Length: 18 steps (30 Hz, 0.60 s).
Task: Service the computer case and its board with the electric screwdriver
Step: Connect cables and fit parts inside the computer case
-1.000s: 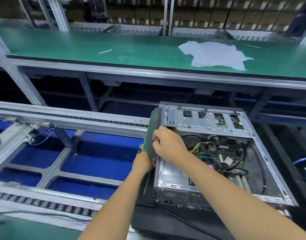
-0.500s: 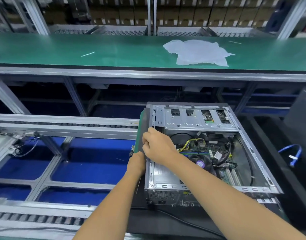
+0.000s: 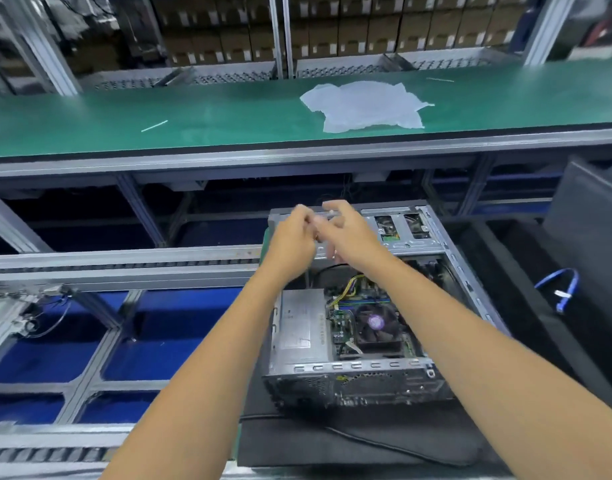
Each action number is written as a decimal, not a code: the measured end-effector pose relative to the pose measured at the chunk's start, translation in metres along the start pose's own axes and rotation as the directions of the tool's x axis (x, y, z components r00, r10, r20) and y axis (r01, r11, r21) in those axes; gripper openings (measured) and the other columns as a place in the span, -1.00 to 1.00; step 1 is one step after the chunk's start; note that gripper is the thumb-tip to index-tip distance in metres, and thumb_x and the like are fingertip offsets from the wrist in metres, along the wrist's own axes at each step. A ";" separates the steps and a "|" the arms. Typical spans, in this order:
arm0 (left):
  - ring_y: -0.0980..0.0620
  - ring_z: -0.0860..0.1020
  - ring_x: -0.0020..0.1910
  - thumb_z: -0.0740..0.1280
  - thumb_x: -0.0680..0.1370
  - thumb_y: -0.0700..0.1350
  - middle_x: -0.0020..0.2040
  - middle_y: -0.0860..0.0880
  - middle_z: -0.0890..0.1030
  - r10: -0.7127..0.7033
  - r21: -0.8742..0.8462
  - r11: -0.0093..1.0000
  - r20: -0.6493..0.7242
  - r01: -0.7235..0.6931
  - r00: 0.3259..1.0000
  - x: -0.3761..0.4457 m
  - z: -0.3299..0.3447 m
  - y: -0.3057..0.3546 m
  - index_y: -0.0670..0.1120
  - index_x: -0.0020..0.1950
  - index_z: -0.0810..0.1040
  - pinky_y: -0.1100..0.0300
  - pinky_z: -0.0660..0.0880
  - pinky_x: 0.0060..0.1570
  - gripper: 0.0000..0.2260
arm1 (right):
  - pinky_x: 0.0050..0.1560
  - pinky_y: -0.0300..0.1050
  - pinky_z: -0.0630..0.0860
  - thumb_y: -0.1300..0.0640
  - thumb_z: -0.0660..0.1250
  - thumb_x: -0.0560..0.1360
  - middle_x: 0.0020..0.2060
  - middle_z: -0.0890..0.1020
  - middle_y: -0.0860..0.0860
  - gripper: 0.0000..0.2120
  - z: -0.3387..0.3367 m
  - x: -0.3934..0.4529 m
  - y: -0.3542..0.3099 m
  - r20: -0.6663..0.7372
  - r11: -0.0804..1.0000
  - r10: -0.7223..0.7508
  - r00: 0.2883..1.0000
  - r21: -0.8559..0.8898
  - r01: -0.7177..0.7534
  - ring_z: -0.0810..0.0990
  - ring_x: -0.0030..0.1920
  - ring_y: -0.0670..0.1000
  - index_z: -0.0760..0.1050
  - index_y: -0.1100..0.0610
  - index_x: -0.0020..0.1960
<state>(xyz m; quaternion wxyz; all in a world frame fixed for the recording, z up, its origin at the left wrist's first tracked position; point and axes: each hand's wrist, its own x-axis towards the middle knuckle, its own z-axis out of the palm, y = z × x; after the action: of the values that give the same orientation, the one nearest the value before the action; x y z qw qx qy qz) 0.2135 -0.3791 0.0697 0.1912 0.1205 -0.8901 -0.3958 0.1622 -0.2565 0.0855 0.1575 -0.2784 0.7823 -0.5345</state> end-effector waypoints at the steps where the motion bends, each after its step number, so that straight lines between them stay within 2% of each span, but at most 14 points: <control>1: 0.10 0.44 -0.33 0.13 0.56 -0.24 -0.25 0.04 0.53 0.052 -0.011 0.999 0.066 -0.051 0.997 0.001 0.013 0.016 -0.04 -0.09 0.38 0.22 0.33 -0.39 -0.88 | -0.44 -0.20 0.45 0.08 0.26 0.64 -0.36 0.57 0.00 -0.86 -0.020 -0.001 0.002 -0.004 1.000 -0.018 1.000 -0.007 0.018 0.50 -0.45 -0.08 0.46 0.11 0.15; 3: 0.02 0.45 -0.30 0.15 0.58 -0.25 -0.23 -0.03 0.55 0.091 -0.075 0.994 0.157 -0.080 0.983 0.000 0.042 0.040 -0.09 -0.08 0.38 0.14 0.35 -0.33 -0.91 | -0.48 -0.23 0.45 0.14 0.29 0.63 -0.48 0.58 -0.06 -0.85 -0.064 -0.006 0.012 0.024 0.994 -0.020 1.000 -0.108 0.022 0.50 -0.52 -0.12 0.55 0.21 -0.03; 6: 0.01 0.40 -0.34 0.16 0.61 -0.24 -0.26 -0.09 0.52 0.099 -0.139 0.989 0.309 -0.058 0.946 -0.004 0.082 0.059 -0.12 -0.02 0.32 0.15 0.32 -0.36 -0.95 | -0.43 -0.23 0.48 0.19 0.30 0.62 -0.43 0.65 0.00 -0.78 -0.122 -0.020 0.035 0.169 0.945 0.124 0.978 -0.322 -0.064 0.57 -0.48 -0.11 0.58 0.29 -0.14; 10: 0.09 0.43 -0.39 0.21 0.59 -0.27 -0.30 -0.02 0.55 0.091 -0.132 0.991 0.452 -0.034 0.888 -0.003 0.120 0.073 -0.10 -0.05 0.35 0.27 0.34 -0.40 -0.91 | -0.48 -0.29 0.47 0.27 0.25 0.61 -0.42 0.65 0.07 -0.84 -0.150 -0.039 0.054 0.255 0.828 0.332 0.908 -0.540 -0.152 0.58 -0.52 -0.10 0.57 0.29 -0.08; 12: 0.14 0.43 -0.42 0.28 0.57 -0.24 -0.33 0.01 0.54 0.028 -0.049 0.999 0.445 -0.007 0.895 -0.001 0.135 0.074 -0.09 -0.11 0.41 0.34 0.34 -0.44 -0.90 | -0.47 -0.21 0.50 0.30 0.20 0.60 -0.38 0.66 0.17 -0.84 -0.149 -0.044 0.060 0.228 0.761 0.430 0.874 -0.613 -0.214 0.56 -0.53 -0.01 0.54 0.32 -0.03; 14: 0.08 0.43 -0.40 0.30 0.56 -0.19 -0.35 0.01 0.51 -0.094 0.047 0.996 0.372 0.082 0.924 0.001 0.145 0.067 -0.08 -0.18 0.45 0.28 0.36 -0.42 -0.88 | -0.40 -0.16 0.54 0.30 0.14 0.58 -0.36 0.66 0.25 -0.83 -0.148 -0.049 0.064 0.144 0.691 0.459 0.876 -0.678 -0.251 0.54 -0.53 0.05 0.44 0.32 -0.13; 16: -0.02 0.41 -0.35 0.25 0.56 -0.20 -0.34 -0.05 0.49 -0.196 0.073 0.980 0.280 0.183 0.940 0.001 0.153 0.059 -0.11 -0.22 0.43 0.23 0.36 -0.30 -0.85 | -0.36 -0.14 0.56 0.29 0.13 0.56 -0.46 0.58 0.17 -0.79 -0.153 -0.054 0.064 0.019 0.639 0.420 0.907 -0.716 -0.281 0.53 -0.55 0.02 0.31 0.22 -0.25; 18: -0.01 0.41 -0.29 0.17 0.55 -0.25 -0.29 -0.10 0.48 -0.295 0.006 0.953 0.230 0.302 0.927 0.000 0.161 0.051 -0.12 -0.20 0.41 0.16 0.35 -0.25 -0.86 | -0.44 -0.18 0.43 0.31 0.15 0.53 -0.48 0.48 0.09 -0.78 -0.161 -0.055 0.063 -0.115 0.608 0.376 0.920 -0.719 -0.338 0.47 -0.54 0.02 0.29 0.19 -0.29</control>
<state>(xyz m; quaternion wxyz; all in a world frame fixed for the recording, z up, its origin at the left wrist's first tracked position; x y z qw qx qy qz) 0.1405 -0.2395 0.0093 0.0270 0.2055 -0.8715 -0.4444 0.1018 -0.0854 0.0855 0.1562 -0.1689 0.9642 -0.1316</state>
